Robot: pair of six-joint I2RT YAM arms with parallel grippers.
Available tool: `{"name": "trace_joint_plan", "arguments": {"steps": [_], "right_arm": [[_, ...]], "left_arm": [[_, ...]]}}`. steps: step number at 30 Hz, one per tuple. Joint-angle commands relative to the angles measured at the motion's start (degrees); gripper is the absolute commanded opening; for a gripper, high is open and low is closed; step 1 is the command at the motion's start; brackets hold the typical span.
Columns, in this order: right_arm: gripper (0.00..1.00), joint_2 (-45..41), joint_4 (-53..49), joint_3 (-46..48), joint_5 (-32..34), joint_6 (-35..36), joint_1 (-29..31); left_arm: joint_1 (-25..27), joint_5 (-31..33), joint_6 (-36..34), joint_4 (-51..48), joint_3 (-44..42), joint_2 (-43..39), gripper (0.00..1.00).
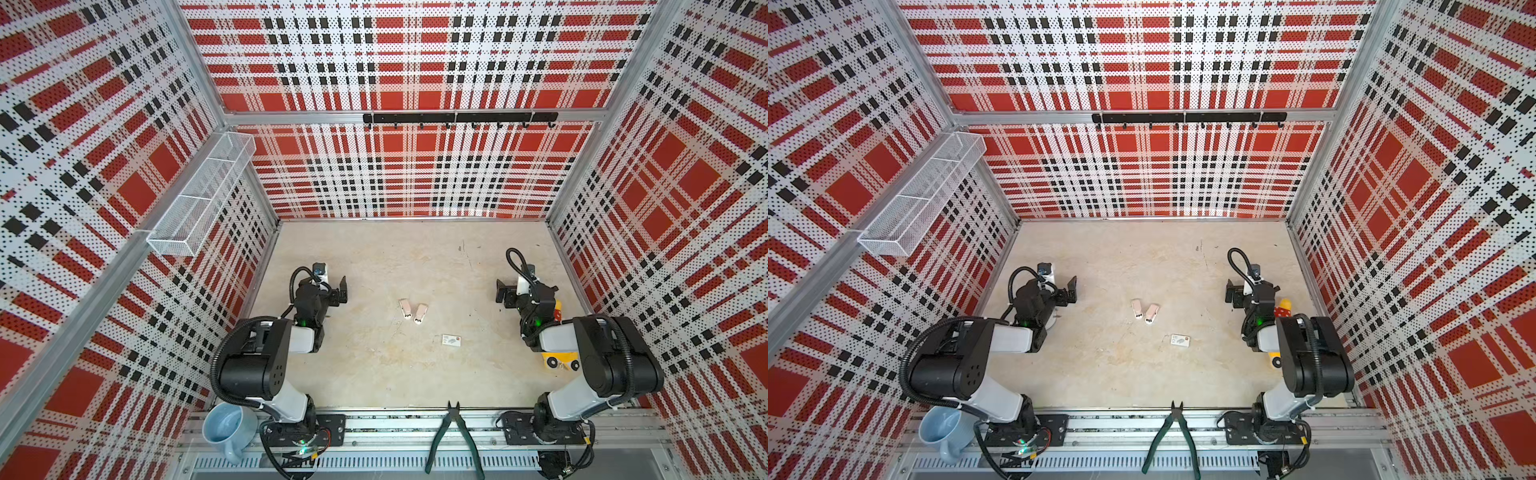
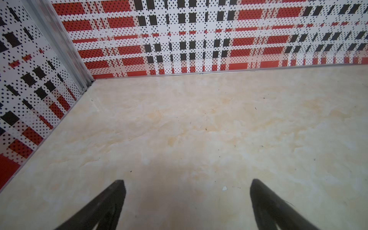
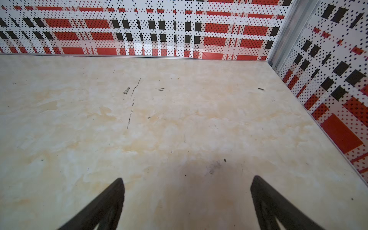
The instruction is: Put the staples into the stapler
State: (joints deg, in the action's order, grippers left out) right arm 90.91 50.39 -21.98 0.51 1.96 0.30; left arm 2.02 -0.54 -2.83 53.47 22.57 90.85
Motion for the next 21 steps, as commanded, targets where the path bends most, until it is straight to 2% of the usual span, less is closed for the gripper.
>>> {"name": "trace_joint_plan", "arguments": {"steps": [1, 21], "right_arm": [[1.00, 0.1, 2.2, -1.1, 0.3, 0.9, 0.2], [1.00, 0.1, 2.2, -1.1, 0.3, 0.9, 0.2]], "left_arm": [[0.1, 0.6, 0.3, 0.2, 0.4, -0.7, 1.00], [0.6, 1.2, 0.0, 0.0, 0.5, -0.6, 1.00]]}}
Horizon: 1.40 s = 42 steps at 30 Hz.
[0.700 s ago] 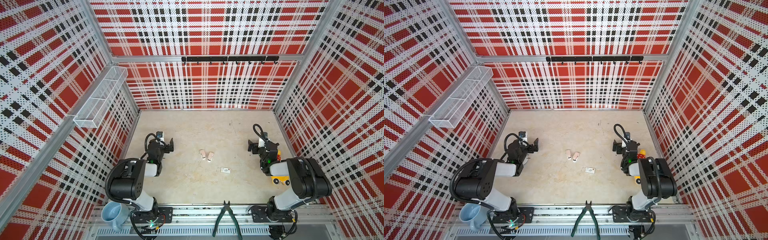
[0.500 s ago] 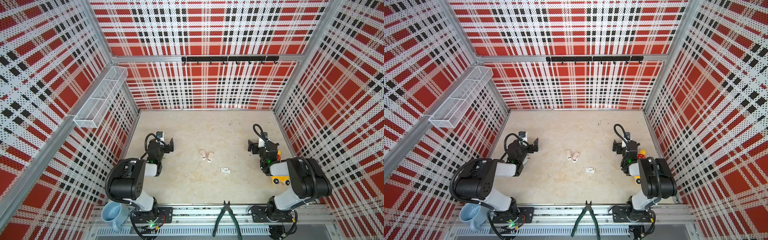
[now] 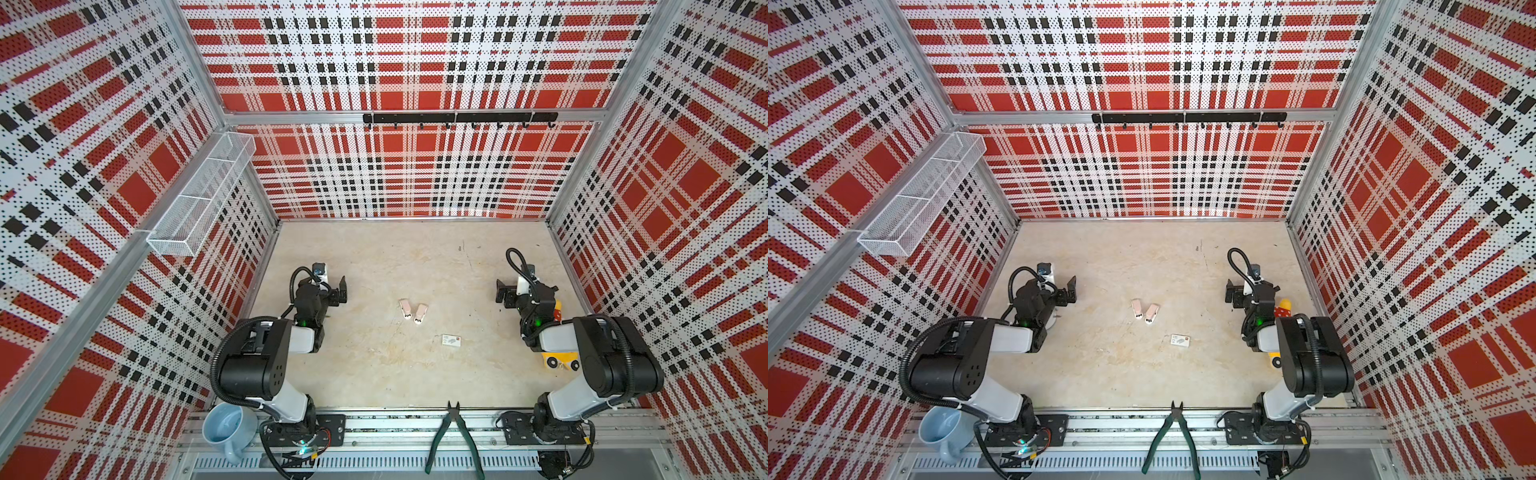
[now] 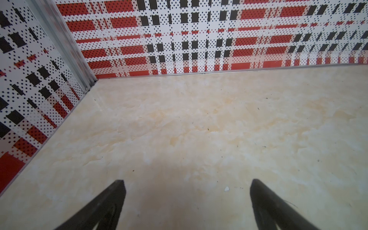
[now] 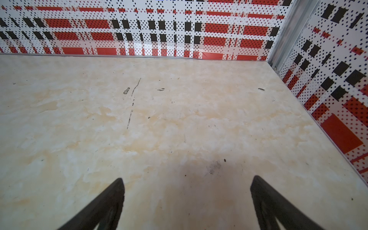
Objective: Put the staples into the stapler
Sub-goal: 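Move the left gripper toward the white staple box while the right arm rises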
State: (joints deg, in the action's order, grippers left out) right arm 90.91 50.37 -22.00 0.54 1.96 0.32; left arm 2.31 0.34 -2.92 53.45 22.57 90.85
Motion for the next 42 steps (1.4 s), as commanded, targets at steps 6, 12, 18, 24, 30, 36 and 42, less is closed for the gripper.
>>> {"name": "trace_joint_plan", "arguments": {"steps": [6, 12, 18, 24, 30, 36, 42], "right_arm": [[1.00, 0.1, 2.2, -1.1, 0.3, 0.9, 0.2], [1.00, 0.1, 2.1, -1.1, 0.1, 0.9, 0.2], [1.00, 0.0, 2.2, -1.1, 0.1, 0.9, 0.2], [1.00, -4.5, -10.4, -6.1, 3.2, -0.3, 0.2], [1.00, -11.0, -31.6, -14.7, 4.2, -6.4, 0.2], [1.00, -12.7, -59.9, -28.9, -7.6, -15.9, 0.2], [1.00, -16.9, -73.2, -30.4, -16.9, -24.2, -1.2]], "left_arm": [[0.3, 0.3, 0.1, 0.0, 0.6, -0.7, 0.99], [0.3, 0.3, 0.1, 0.0, 0.5, -0.8, 1.00], [1.1, 0.5, -0.9, -7.9, 2.9, -5.1, 1.00], [1.4, -1.7, -2.6, -23.9, 10.1, -9.5, 0.99], [2.2, -7.8, -11.2, -46.1, 21.2, -13.6, 1.00], [12.4, -8.1, -23.4, -73.3, 35.0, -15.0, 1.00], [28.0, -8.9, -29.9, -86.3, 46.0, -8.7, 1.00]]}}
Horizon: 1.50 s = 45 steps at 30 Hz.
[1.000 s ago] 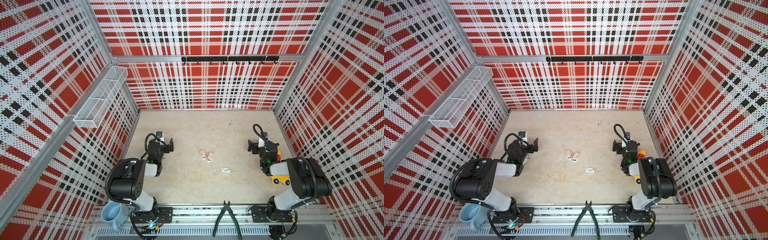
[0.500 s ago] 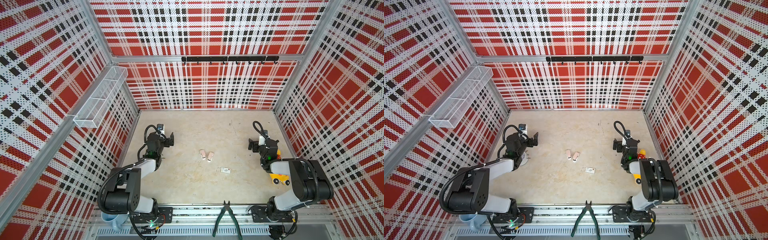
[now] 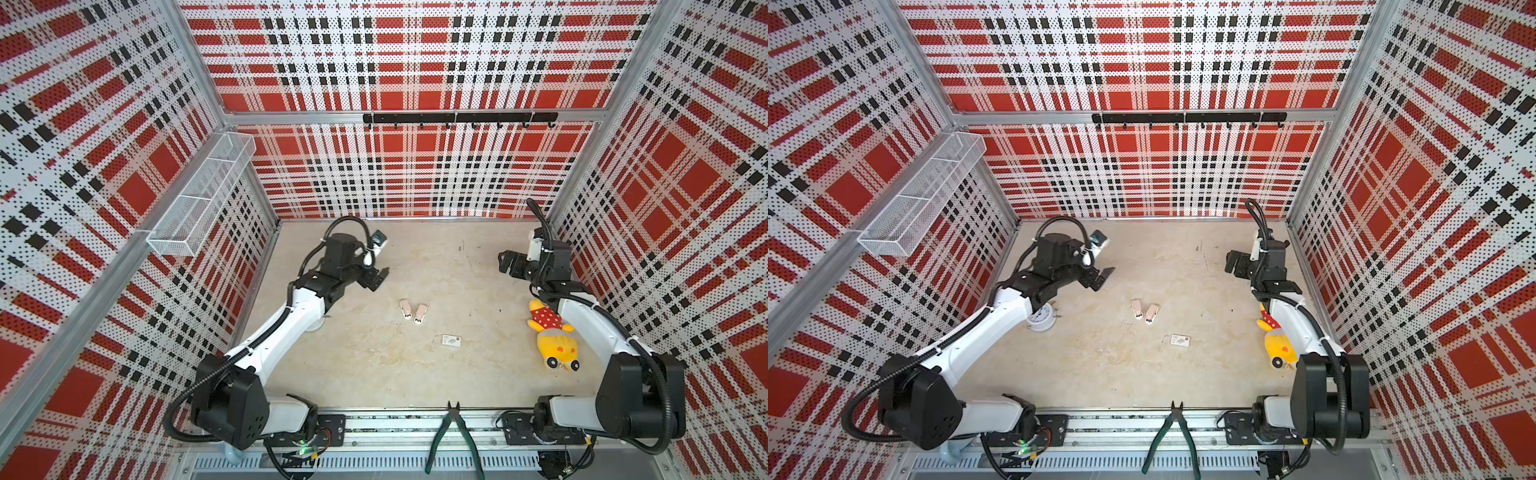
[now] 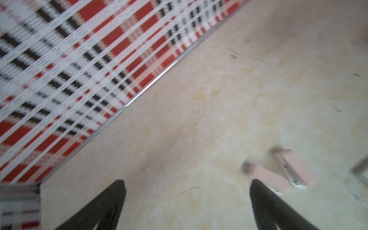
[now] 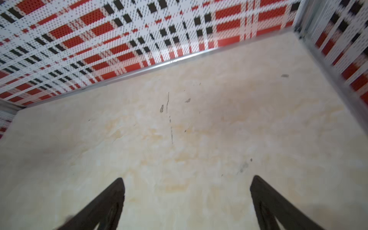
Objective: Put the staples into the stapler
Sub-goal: 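Move the left gripper toward the white staple box while the right arm rises, then lower the left gripper and close it on the white staple box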
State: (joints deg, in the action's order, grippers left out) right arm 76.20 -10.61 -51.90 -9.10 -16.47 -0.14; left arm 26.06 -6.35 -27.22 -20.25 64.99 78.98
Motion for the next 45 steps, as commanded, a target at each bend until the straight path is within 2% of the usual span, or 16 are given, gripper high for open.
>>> {"name": "trace_joint_plan", "arguments": {"steps": [1, 7, 11, 14, 16, 20, 25, 29, 38, 45], "right_arm": [[1.00, -2.8, -15.0, -1.0, -8.0, -6.3, -0.8], [0.99, -6.5, -25.5, -1.8, -14.9, -8.7, -2.3], [0.96, -12.9, -22.6, 3.1, -23.3, -14.1, -5.9], [0.94, -14.6, -24.8, 4.7, -26.6, -13.5, -8.2], [0.89, -14.8, -25.1, 6.6, -29.4, -13.5, -9.5], [0.85, -16.0, -21.1, 12.2, -33.6, -15.3, -9.9], [0.82, -16.4, -20.1, 15.6, -33.8, -14.8, -9.9], [0.79, -17.0, -16.1, 19.2, -36.2, -17.2, -10.0], [0.79, -17.7, -15.7, 20.8, -35.7, -17.1, -10.1], [0.79, -17.5, -15.9, 21.3, -34.1, -16.4, -10.6]], "left_arm": [[6.5, -2.7, -5.9, -14.1, 5.7, 5.0, 1.00], [17.1, -5.1, -10.0, -18.2, 13.3, 15.6, 1.00], [21.3, -7.5, -11.4, -18.9, 15.4, 21.8, 1.00], [23.9, -8.7, -12.4, -19.4, 16.7, 25.3, 1.00], [25.3, -9.0, -12.8, -19.1, 17.0, 26.8, 1.00], [27.7, -7.1, -13.6, -16.2, 16.6, 29.8, 0.99], [28.4, -6.1, -12.9, -12.6, 16.2, 32.7, 0.96], [29.0, -5.5, -13.0, -11.8, 16.6, 35.0, 0.92], [30.2, -2.6, -14.1, -9.1, 16.5, 38.1, 0.81], [30.4, -1.7, -14.5, -9.4, 16.3, 38.8, 0.59]]}}
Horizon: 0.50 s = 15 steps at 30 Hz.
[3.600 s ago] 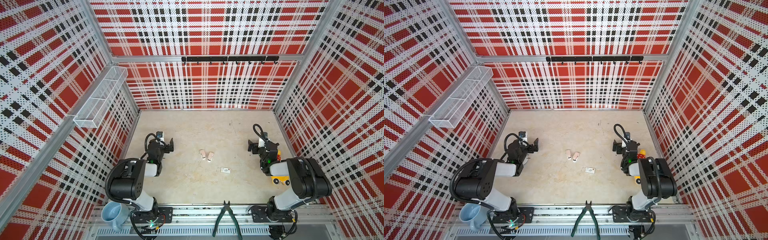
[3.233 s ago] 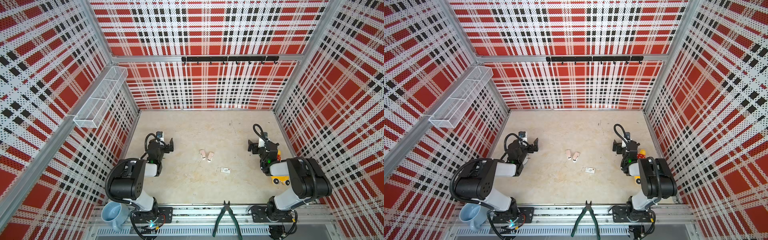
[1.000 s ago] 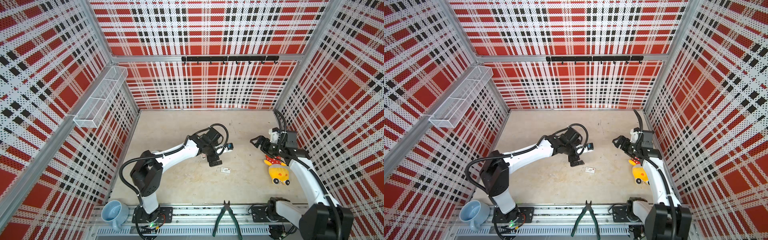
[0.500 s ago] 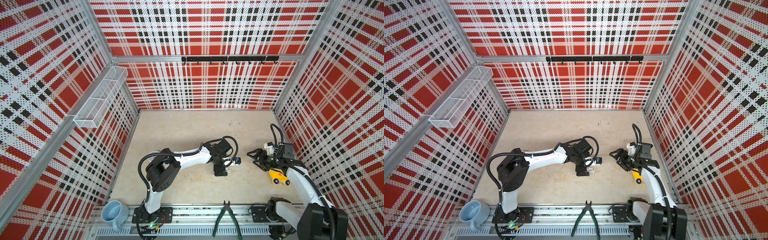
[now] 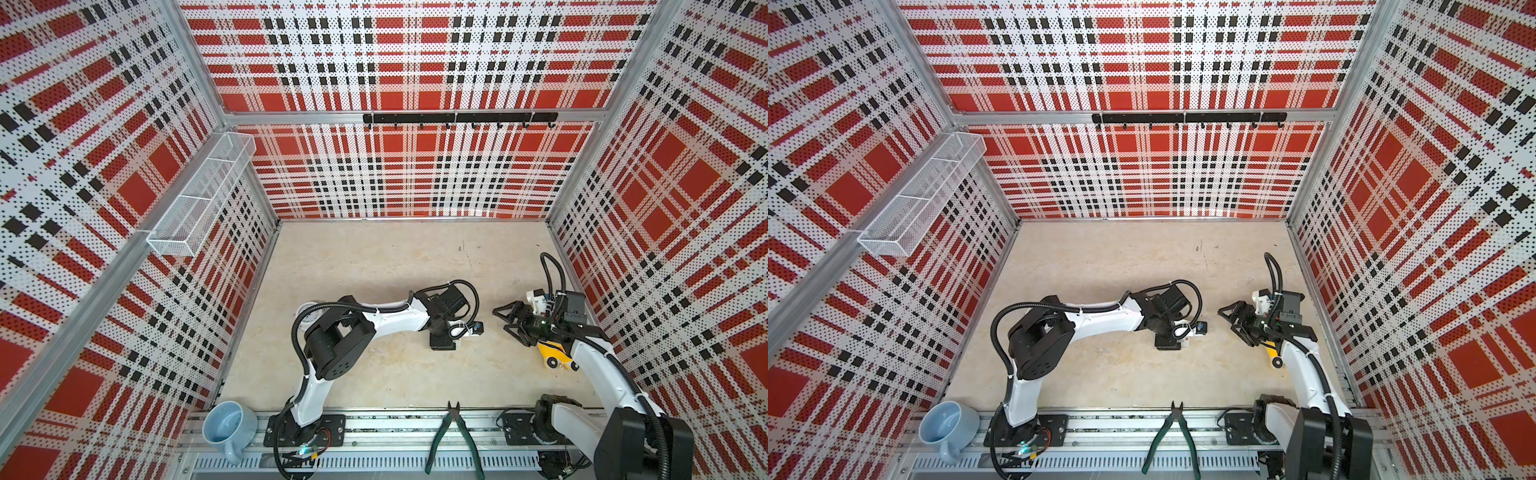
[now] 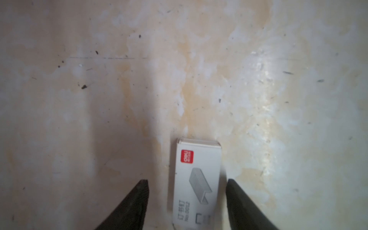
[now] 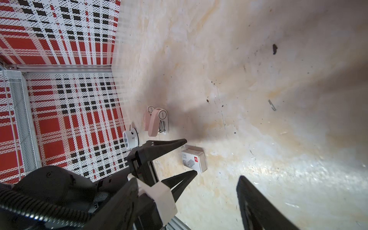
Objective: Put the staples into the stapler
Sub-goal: 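Lower the left gripper and close it on the white staple box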
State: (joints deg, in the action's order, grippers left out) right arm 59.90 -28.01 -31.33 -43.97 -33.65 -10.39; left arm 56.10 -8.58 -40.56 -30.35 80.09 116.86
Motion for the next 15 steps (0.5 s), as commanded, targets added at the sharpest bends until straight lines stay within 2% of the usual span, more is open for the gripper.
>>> {"name": "trace_joint_plan", "arguments": {"steps": [1, 4, 7, 11, 13, 15], "right_arm": [[0.79, -1.1, 1.5, 0.9, 0.9, 0.8, -0.4], [0.79, -0.5, 2.1, 1.3, 1.0, 0.8, -0.5], [0.79, 0.2, 2.1, 1.4, 1.3, 1.4, -0.5], [0.79, 0.7, -0.2, 0.5, 3.3, 3.4, -0.5], [0.80, 0.7, -0.5, 0.4, 2.8, 4.0, -0.5], [0.80, 1.1, -0.2, 0.6, 2.2, 4.3, -0.5]], "left_arm": [[0.4, 0.6, -1.3, 0.6, 1.0, 0.9, 0.57], [0.5, 1.1, -1.4, 0.4, 0.5, 0.5, 0.57], [0.5, 1.2, -1.5, 0.3, 0.3, 0.4, 0.48], [0.6, 1.2, -1.3, -0.5, 0.6, 0.2, 0.45], [0.6, 0.9, -1.2, -0.8, 0.7, 0.0, 0.40], [0.7, 0.6, -1.2, -1.4, 0.9, 0.0, 0.41]]}}
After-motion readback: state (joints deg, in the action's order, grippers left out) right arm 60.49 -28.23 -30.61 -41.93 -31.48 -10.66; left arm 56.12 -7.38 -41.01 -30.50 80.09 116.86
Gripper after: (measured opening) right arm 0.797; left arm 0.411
